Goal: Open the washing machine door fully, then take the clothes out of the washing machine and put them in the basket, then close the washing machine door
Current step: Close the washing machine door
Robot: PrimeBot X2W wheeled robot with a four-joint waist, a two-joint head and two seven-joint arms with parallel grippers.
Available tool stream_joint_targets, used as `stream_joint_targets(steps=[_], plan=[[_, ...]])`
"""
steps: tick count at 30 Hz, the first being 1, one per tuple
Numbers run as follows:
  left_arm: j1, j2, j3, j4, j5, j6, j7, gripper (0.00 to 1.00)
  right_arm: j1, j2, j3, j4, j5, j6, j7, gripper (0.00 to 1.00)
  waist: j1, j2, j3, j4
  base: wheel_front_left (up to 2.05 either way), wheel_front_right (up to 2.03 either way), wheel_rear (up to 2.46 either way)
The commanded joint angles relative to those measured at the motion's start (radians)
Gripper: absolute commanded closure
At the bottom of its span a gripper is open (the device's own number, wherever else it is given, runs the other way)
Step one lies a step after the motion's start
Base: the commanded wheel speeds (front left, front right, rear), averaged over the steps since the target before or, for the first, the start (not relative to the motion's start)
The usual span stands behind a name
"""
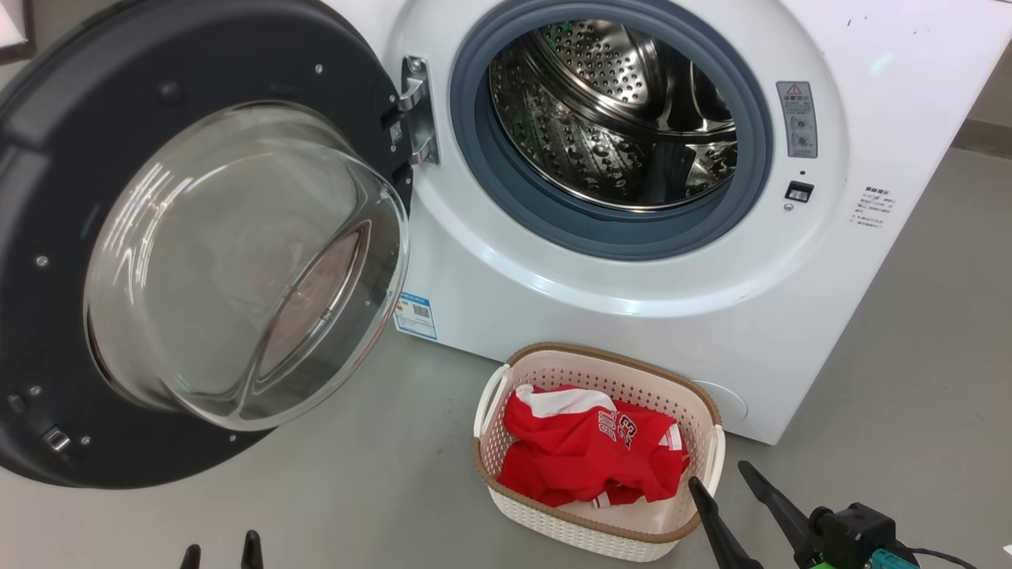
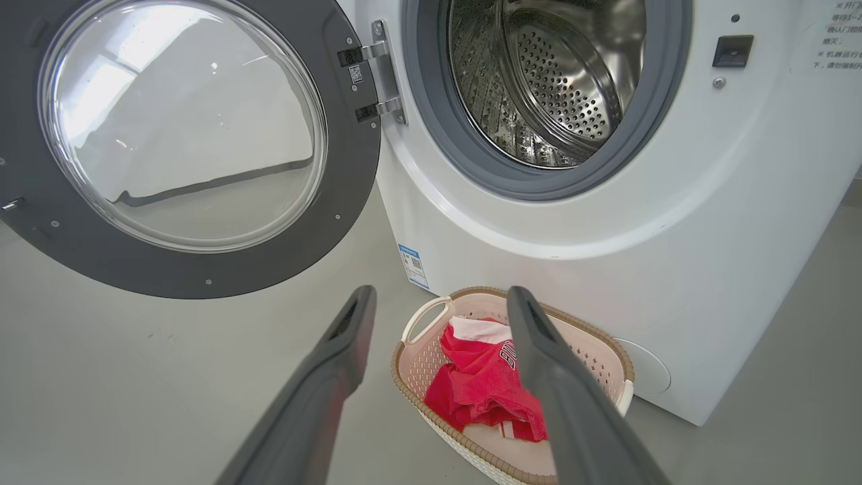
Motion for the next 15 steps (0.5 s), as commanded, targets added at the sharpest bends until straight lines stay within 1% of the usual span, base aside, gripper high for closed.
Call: stream_joint_targets(steps=[1, 2, 3, 4, 5, 8, 11, 12, 15], plan=[[-0.012, 0.008, 0.037, -0.031, -0.007, 0.008, -0.005, 0.00, -0.027, -0.010, 0.019, -0.020, 0.007, 0.007, -0.006, 0.00, 0.0000, 0.0000, -0.004, -0.002, 0.00, 0.00, 0.00], [-0.012, 0.008, 0.039, -0.034, -0.008, 0.009, -0.005, 0.11, -0.026, -0.009, 0.018, -0.020, 0.007, 0.007, -0.006, 0.00, 0.0000, 0.0000, -0.005, -0.002, 0.00, 0.00, 0.00], [-0.015, 0.008, 0.041, -0.039, -0.014, 0.009, -0.005, 0.58, -0.025, -0.008, 0.017, -0.021, 0.007, 0.007, -0.006, 0.00, 0.0000, 0.0000, -0.005, -0.002, 0.00, 0.00, 0.00], [-0.019, 0.008, 0.045, -0.047, -0.017, 0.007, -0.005, 0.96, -0.023, -0.007, 0.016, -0.022, 0.006, 0.007, -0.006, 0.00, 0.0000, 0.0000, -0.005, -0.002, 0.00, 0.00, 0.00], [-0.025, 0.008, 0.049, -0.060, -0.013, 0.003, -0.005, 1.00, -0.022, -0.006, 0.014, -0.022, 0.006, 0.007, -0.006, 0.00, 0.0000, 0.0000, -0.005, -0.002, 0.00, 0.00, 0.00], [-0.065, 0.008, 0.086, -0.120, 0.006, -0.010, -0.005, 1.00, -0.023, -0.005, 0.010, -0.025, 0.003, 0.007, -0.006, 0.00, 0.0000, 0.0000, 0.002, 0.000, 0.00, 0.00, 0.00], [-0.131, 0.008, 0.167, -0.217, 0.028, -0.032, -0.005, 1.00, -0.026, -0.005, 0.005, -0.028, 0.000, 0.007, -0.006, 0.00, 0.0000, 0.0000, 0.012, 0.003, 0.00, 0.00, 0.00], [-0.131, 0.008, 0.167, -0.217, 0.028, -0.032, -0.005, 1.00, -0.026, -0.005, 0.005, -0.028, 0.000, 0.007, -0.006, 0.00, 0.0000, 0.0000, 0.012, 0.003, 0.00, 0.00, 0.00], [-0.210, 0.012, 0.245, -0.332, 0.072, -0.056, -0.005, 1.00, -0.032, -0.009, -0.002, -0.031, -0.004, 0.007, -0.006, 0.00, 0.0000, 0.0000, 0.029, 0.007, 0.00, 0.00, 0.00]])
